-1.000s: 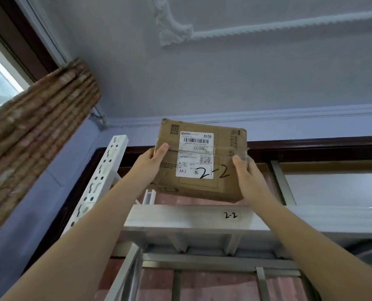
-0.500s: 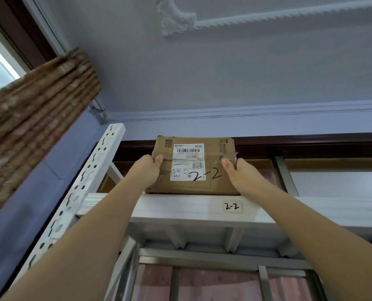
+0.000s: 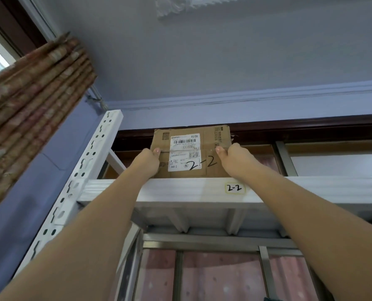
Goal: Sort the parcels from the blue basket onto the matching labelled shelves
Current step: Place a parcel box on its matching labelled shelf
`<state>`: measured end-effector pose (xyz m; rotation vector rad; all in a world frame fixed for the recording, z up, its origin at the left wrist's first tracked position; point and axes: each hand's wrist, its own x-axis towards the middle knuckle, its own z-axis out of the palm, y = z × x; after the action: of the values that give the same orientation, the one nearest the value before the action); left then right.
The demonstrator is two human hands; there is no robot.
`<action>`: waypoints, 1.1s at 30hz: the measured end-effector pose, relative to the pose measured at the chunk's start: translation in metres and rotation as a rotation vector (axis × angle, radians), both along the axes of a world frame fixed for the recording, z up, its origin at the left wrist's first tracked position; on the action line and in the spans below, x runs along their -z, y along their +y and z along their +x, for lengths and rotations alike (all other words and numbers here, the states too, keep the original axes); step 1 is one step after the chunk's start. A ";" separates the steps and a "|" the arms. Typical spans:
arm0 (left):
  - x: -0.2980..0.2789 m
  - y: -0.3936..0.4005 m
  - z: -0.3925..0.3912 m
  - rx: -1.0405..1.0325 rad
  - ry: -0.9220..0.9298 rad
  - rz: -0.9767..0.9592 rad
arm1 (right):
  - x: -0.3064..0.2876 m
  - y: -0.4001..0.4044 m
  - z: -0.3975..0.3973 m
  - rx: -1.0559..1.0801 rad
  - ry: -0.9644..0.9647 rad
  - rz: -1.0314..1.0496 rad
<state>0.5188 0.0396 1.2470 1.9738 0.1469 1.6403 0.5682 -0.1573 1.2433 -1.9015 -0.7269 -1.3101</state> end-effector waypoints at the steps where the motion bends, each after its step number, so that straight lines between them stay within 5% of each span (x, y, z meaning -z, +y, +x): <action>1: 0.000 0.000 0.000 -0.003 -0.001 0.004 | -0.001 0.000 0.001 -0.006 0.011 0.001; 6: 0.000 -0.003 0.000 0.025 -0.030 -0.074 | 0.003 0.002 0.002 0.004 0.027 0.094; 9: 0.006 -0.006 -0.006 -0.008 -0.145 -0.177 | 0.017 -0.002 -0.004 0.328 -0.321 0.164; 11: 0.017 -0.005 -0.016 -0.236 -0.242 -0.042 | 0.021 -0.006 -0.013 0.433 -0.534 0.057; 14: 0.036 -0.002 -0.036 -0.589 -0.269 0.322 | 0.017 -0.007 -0.029 0.401 -0.600 -0.141; 18: 0.055 -0.006 -0.067 -0.957 -0.014 0.778 | 0.024 0.005 -0.052 0.220 -0.530 -0.262; 20: 0.066 -0.013 -0.081 -1.010 0.124 0.858 | 0.036 0.013 -0.061 0.139 -0.500 -0.355; 33: 0.178 -0.050 -0.179 -1.234 0.825 0.696 | 0.172 0.063 -0.103 -0.354 -0.356 -0.588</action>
<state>0.3400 -0.0105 1.0688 3.3736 1.5322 1.3699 0.4647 -0.0945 1.0716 -1.8503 -1.7006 -1.3046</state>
